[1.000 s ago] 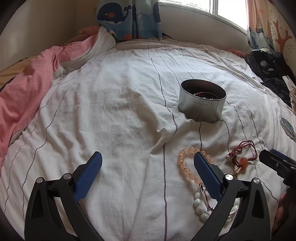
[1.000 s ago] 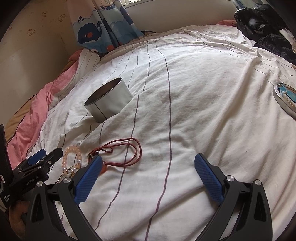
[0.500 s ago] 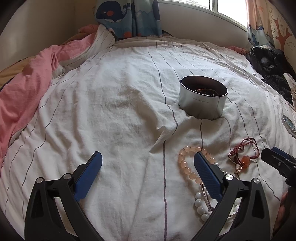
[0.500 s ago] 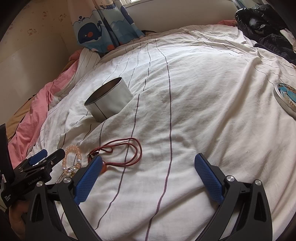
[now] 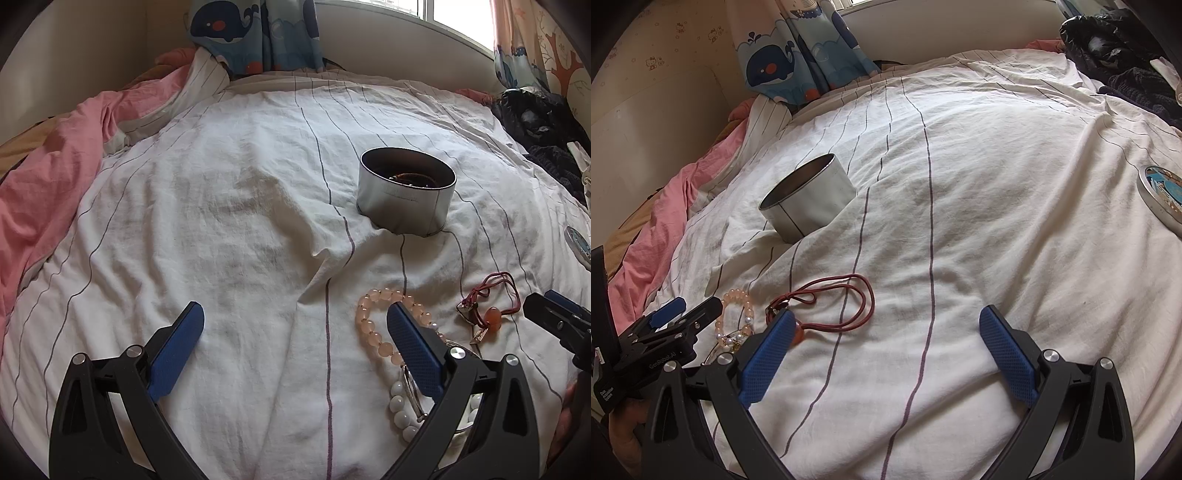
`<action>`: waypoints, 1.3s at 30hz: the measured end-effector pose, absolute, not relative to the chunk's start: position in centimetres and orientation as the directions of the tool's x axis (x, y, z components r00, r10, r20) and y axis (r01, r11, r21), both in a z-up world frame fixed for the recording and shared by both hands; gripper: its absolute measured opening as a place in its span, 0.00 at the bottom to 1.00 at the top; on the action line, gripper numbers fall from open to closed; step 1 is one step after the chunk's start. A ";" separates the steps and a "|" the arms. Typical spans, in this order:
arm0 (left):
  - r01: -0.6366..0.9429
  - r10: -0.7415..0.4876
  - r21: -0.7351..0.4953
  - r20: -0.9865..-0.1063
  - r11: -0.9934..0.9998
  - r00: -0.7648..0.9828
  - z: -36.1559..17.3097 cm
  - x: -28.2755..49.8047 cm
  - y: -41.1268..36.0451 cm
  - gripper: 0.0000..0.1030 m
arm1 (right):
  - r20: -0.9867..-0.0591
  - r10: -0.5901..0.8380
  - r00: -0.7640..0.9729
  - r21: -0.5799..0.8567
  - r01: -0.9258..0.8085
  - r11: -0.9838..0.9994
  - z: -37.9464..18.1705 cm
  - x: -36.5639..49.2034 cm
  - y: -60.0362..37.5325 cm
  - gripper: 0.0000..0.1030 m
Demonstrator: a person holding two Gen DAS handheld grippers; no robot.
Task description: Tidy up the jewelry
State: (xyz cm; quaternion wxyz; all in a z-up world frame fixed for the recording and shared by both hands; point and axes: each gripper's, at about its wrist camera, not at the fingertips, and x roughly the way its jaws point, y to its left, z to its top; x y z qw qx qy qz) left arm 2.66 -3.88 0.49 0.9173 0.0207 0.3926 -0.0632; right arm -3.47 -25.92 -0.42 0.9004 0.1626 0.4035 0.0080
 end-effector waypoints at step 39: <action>0.133 -0.095 -0.005 -0.726 0.991 0.681 0.4 2.8 -4.2 0.93 | -0.724 0.145 0.674 0.298 0.118 0.947 -0.4 -3.5 -25.8 0.93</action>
